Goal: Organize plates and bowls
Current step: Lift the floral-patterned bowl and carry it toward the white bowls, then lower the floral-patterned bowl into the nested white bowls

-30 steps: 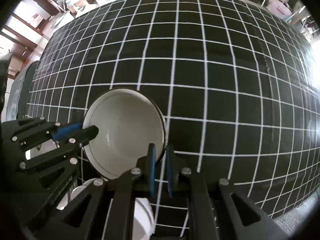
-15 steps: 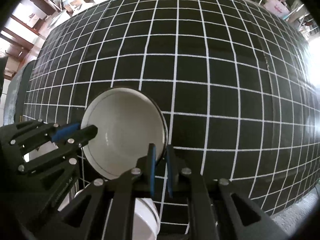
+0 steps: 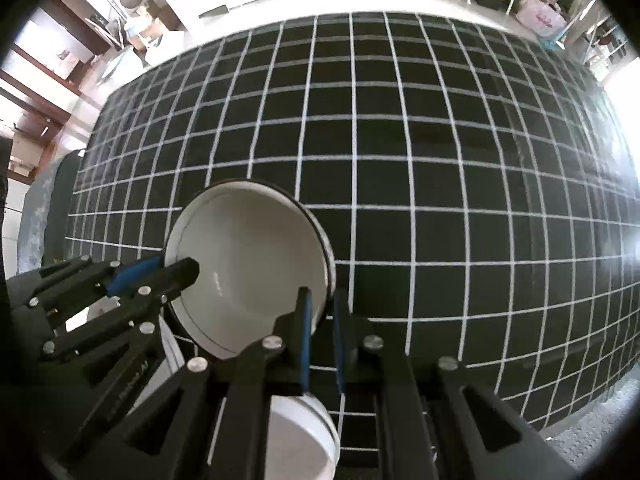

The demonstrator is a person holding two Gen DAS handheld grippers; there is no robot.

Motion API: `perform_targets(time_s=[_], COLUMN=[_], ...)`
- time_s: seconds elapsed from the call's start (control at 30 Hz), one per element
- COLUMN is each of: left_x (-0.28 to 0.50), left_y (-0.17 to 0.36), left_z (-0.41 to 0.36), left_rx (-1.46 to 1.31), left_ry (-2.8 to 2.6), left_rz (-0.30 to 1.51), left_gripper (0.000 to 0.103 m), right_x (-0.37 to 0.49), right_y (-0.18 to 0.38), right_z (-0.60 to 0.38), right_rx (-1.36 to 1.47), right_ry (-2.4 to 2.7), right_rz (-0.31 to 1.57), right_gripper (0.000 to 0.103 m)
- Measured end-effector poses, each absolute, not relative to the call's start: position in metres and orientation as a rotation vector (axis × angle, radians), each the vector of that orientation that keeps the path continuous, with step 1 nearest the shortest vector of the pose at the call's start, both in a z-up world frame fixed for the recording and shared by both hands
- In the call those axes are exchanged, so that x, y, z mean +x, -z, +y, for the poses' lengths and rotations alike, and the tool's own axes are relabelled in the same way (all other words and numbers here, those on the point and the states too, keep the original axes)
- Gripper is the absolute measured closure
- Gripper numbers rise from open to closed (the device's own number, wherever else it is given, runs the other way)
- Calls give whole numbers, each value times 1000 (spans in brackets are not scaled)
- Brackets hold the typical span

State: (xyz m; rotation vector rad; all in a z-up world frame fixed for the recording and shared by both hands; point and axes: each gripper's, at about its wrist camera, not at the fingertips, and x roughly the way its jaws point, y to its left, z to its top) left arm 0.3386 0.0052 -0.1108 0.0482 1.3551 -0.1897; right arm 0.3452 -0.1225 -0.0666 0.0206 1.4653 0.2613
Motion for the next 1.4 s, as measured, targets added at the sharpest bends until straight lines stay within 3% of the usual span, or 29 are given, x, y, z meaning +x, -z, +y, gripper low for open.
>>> perform_targets(time_s=[0.57,1.4], left_x=[260,189], left_y=[28,108], left_z=[-5,-16], left_rx=[73,73], left_ry=[217,216], left_rz=[1232,1343], left_gripper=[94,94], right_x=[291,243], right_y=[-7,49], right_z=[-136,-150], right_rx=[6,15], right_ry=[-267,-259], right_rz=[1347,1451], right_gripper=[90,90])
